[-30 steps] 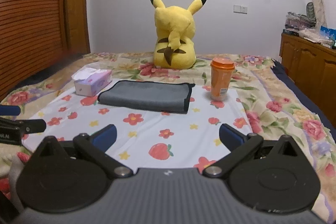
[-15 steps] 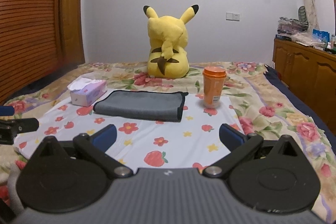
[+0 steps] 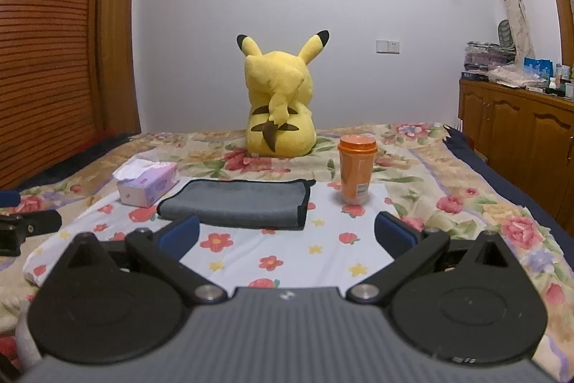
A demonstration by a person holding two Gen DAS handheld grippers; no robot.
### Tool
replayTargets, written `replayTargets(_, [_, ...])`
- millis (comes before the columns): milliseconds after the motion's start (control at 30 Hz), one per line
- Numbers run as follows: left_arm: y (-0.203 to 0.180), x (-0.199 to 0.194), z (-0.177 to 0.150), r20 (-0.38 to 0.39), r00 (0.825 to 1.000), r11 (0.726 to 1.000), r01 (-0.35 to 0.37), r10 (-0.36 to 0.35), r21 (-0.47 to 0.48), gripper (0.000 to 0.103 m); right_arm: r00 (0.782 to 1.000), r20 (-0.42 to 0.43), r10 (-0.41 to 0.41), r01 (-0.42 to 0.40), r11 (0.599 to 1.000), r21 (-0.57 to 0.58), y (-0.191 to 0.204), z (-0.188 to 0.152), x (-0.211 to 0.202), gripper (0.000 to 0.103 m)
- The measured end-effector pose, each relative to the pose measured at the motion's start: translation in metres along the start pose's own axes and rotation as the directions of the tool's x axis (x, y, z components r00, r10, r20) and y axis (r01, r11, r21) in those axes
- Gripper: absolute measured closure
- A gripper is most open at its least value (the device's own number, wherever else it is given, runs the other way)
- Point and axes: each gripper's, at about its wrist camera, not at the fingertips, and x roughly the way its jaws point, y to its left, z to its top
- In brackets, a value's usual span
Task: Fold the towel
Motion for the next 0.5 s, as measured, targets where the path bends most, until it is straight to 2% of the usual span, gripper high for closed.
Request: replayTargets(500, [0.0016, 0.0, 0.0009, 0.006, 1.0, 1.0, -0.003, 0.003, -0.011, 0.0, 1.0, 0.013, -0.008, 0.008, 1.0, 0.013, -0.0024, -0.0005, -0.0016, 0.0])
